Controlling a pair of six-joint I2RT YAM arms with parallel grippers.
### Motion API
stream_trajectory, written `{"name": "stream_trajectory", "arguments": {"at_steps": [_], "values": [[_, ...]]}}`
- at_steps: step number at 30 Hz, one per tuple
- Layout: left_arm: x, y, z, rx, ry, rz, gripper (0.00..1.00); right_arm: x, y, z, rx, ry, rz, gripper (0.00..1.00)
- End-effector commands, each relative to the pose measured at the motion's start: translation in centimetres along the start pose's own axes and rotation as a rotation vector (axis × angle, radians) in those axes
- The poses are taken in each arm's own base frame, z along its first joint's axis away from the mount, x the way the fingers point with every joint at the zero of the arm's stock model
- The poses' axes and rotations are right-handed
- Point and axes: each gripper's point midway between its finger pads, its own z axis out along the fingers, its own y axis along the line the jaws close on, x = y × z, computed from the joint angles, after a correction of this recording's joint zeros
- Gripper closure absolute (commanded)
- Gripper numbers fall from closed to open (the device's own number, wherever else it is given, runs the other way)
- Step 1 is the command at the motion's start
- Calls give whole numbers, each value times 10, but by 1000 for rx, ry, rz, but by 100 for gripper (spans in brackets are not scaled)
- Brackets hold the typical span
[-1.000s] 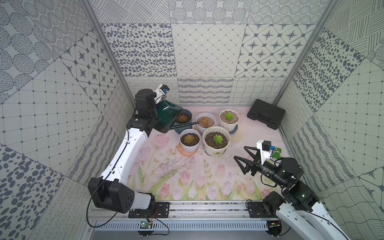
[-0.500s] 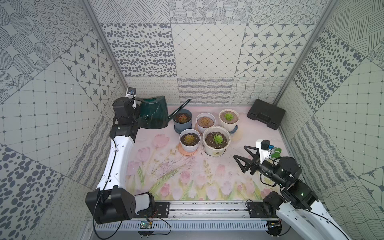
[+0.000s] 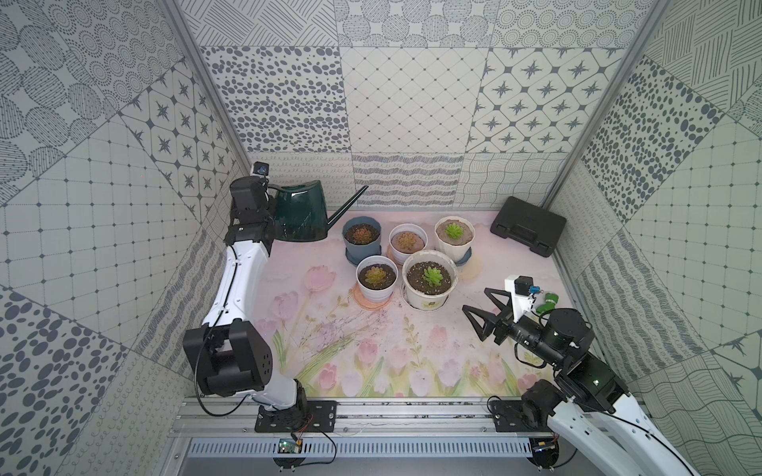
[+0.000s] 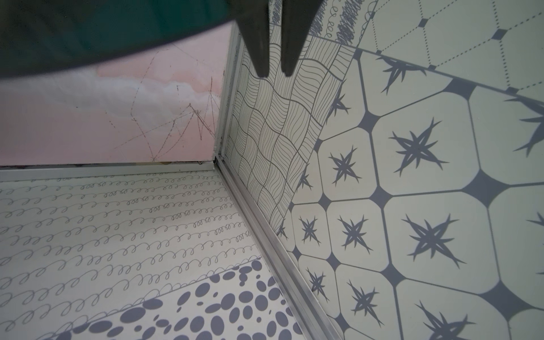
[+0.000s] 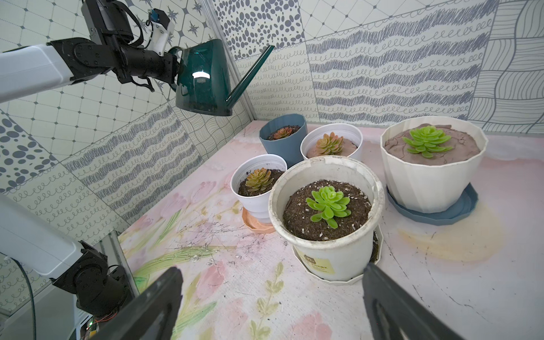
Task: Water the succulent around the soil edge
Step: Water the soil of the potted plant with water.
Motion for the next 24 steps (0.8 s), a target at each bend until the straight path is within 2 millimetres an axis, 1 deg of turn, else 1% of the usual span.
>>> {"name": "stream_trajectory", "arguments": {"at_steps": [1, 5, 13, 17, 24], "values": [[-21, 11, 6, -118, -43, 92, 100, -3, -1, 2, 9, -8, -16, 3], [-32, 7, 9, -190, -43, 251, 100, -2, -2, 3, 12, -3, -15, 3], [-56, -6, 9, -246, -86, 425, 100, -1, -2, 3, 12, -3, -15, 3], [-70, -19, 7, -273, -120, 532, 100, -1, -2, 2, 14, -6, -15, 3], [-95, -37, -4, -252, -171, 535, 100, -1, -1, 2, 8, -3, -15, 3]]}}
